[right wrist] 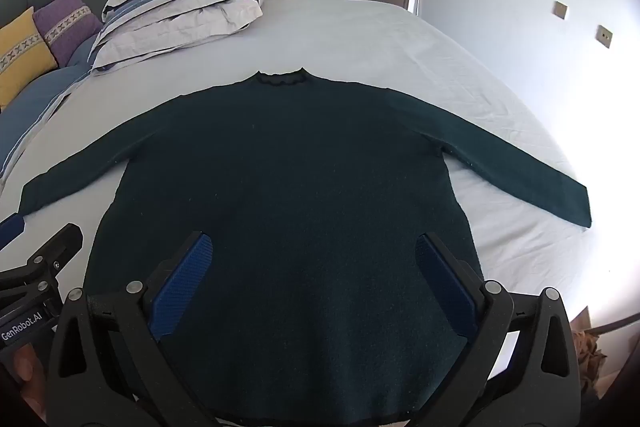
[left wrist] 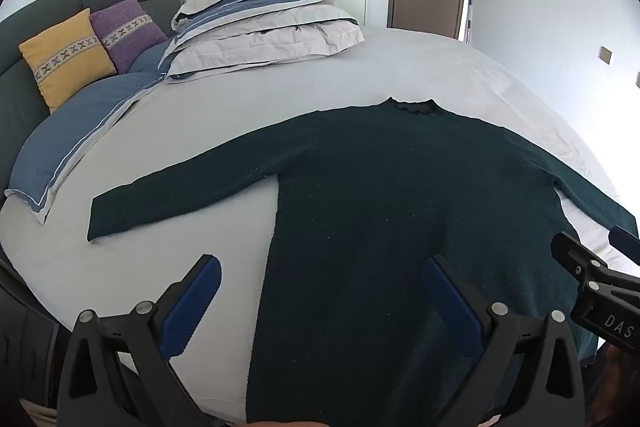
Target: Fold small clothes
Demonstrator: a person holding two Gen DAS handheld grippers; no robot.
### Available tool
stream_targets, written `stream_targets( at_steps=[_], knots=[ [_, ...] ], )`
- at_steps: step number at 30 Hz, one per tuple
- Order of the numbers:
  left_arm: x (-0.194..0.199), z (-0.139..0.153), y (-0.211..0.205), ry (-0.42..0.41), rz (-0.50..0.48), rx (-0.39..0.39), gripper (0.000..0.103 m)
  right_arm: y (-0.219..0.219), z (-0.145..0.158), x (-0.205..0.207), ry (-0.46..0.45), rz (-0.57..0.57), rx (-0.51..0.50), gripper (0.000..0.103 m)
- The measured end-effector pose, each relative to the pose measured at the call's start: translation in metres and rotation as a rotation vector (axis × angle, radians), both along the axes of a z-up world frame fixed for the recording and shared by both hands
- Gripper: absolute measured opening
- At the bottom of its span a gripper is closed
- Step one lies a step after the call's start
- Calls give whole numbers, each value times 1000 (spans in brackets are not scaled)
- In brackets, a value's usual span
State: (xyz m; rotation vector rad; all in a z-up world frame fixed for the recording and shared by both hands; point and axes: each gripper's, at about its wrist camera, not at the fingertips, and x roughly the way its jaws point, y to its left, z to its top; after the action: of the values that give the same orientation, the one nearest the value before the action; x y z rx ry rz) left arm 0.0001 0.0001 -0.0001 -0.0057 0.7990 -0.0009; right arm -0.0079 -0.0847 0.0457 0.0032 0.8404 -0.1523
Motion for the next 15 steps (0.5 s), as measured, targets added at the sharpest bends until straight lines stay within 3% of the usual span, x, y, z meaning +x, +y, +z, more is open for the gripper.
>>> stream_targets(
  at_steps=[15],
  knots=[
    [-1, 0, 2, -13, 2, 11, 103, 0, -2, 0, -2, 1, 4, 103]
  ],
)
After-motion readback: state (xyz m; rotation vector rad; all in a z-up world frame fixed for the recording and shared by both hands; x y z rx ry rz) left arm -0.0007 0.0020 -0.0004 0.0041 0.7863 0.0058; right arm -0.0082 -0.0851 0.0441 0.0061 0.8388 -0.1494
